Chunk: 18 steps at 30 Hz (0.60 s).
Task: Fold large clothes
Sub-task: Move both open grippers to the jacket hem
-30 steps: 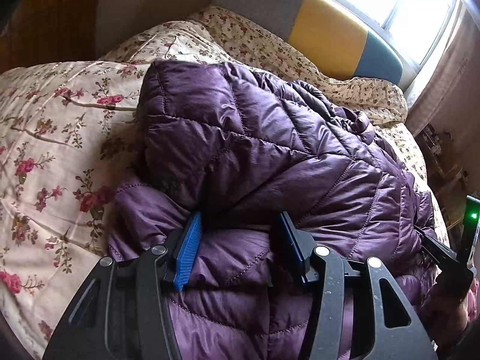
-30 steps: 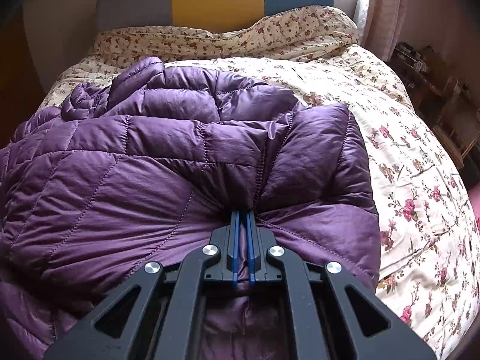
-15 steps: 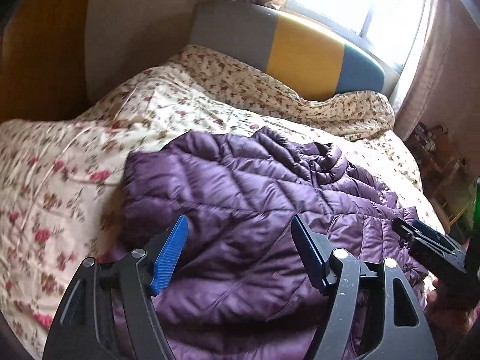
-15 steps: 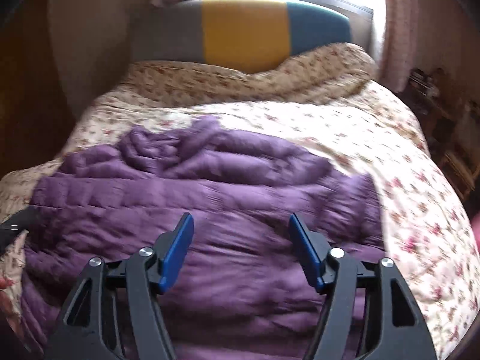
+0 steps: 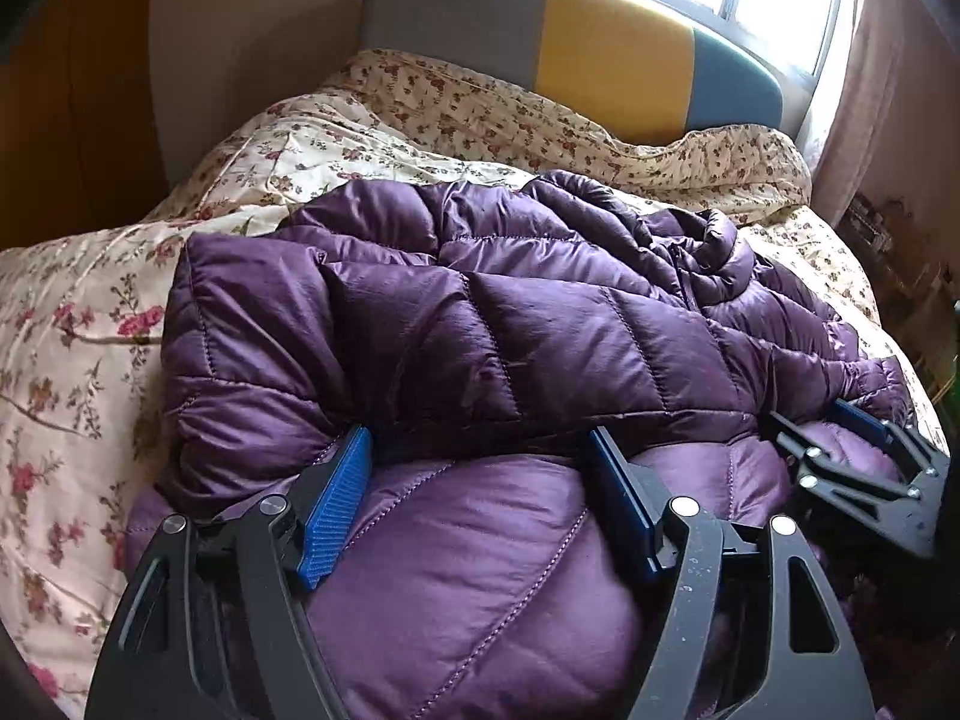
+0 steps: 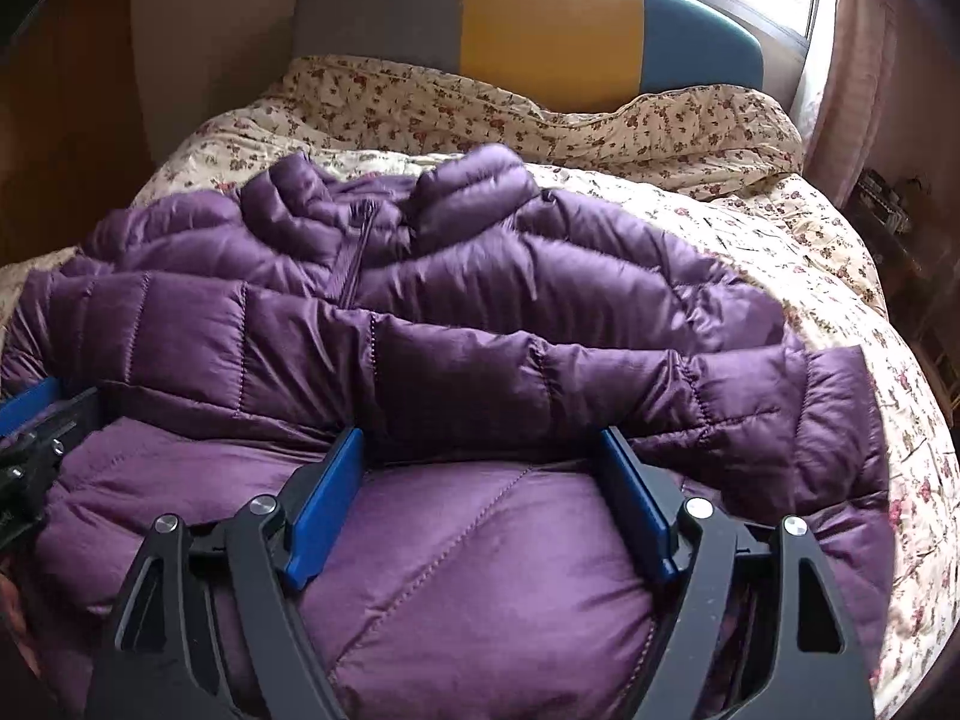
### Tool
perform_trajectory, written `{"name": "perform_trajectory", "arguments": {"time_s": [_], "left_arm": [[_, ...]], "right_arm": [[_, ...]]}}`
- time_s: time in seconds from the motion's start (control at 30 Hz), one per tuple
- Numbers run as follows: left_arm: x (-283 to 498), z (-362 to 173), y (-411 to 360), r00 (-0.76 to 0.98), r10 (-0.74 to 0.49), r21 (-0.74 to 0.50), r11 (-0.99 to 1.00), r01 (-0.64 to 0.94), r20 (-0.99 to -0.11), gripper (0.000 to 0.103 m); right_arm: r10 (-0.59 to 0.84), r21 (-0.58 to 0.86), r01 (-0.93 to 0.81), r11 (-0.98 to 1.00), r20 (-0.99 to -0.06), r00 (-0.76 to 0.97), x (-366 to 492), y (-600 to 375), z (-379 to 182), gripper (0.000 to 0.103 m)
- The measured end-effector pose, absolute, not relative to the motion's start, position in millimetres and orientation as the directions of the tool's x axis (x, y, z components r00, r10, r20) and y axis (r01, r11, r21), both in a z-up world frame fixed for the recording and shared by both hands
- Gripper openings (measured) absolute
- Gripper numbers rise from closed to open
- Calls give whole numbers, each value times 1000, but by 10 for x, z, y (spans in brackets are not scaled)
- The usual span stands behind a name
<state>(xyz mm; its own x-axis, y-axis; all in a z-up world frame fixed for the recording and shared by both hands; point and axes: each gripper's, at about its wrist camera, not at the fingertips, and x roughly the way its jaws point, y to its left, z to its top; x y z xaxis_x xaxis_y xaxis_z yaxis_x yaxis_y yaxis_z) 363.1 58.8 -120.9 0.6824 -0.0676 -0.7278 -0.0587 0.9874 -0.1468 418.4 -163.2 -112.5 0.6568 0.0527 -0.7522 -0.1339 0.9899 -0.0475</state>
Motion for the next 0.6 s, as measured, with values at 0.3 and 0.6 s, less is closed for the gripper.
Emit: {"name": "perform_trajectory", "arguments": {"time_s": [0.3,0.6], "left_arm": [[3675,-1279,607,678,-87,-174,983,-61,-730,74],[3686,-1279,612,679,-88,-176,983,-61,-729,75]], "right_arm": [[83,-13,-140,990,-750,656,4185,-1685,-1175,78],[86,-11,-141,990,-748,658,4182,-1699,-1167,79]]}}
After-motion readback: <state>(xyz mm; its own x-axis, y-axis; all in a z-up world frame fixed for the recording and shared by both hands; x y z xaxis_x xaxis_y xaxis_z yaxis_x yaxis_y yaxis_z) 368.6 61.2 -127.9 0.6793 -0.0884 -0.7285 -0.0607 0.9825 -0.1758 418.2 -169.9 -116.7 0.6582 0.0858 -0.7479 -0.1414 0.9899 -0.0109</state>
